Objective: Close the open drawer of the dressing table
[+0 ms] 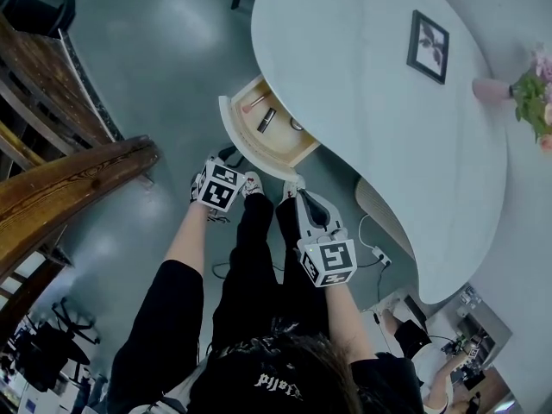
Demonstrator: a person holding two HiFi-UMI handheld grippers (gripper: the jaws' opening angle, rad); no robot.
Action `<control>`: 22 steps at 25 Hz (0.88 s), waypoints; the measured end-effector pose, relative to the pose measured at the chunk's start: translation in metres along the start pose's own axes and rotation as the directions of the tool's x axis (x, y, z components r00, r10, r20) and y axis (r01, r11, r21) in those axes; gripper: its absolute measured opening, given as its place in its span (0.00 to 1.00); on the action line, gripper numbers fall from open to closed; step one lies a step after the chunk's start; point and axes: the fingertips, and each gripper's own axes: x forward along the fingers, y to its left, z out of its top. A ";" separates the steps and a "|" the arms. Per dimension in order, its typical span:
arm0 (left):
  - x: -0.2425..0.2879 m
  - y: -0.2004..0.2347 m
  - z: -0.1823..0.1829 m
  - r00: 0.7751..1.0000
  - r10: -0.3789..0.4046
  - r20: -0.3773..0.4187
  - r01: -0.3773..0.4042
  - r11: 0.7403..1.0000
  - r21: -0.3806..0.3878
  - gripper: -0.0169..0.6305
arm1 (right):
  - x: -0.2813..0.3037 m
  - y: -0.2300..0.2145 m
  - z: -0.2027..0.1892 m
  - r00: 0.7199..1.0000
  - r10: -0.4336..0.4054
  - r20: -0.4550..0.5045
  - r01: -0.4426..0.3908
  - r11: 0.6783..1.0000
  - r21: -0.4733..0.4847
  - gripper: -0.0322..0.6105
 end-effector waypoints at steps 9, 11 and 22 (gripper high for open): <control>0.014 -0.003 0.013 1.000 -0.001 0.025 0.002 1.000 -0.007 0.22 | 0.003 -0.006 0.000 1.000 -0.003 0.005 0.003 1.000 -0.006 0.09; 0.017 -0.004 0.015 1.000 -0.014 0.023 0.014 1.000 -0.002 0.22 | 0.003 -0.008 -0.001 1.000 0.001 0.004 -0.001 1.000 -0.001 0.09; 0.032 -0.010 0.040 0.998 -0.020 0.064 0.020 1.000 0.010 0.22 | 0.004 -0.021 0.003 1.000 -0.005 0.019 0.005 1.000 0.013 0.09</control>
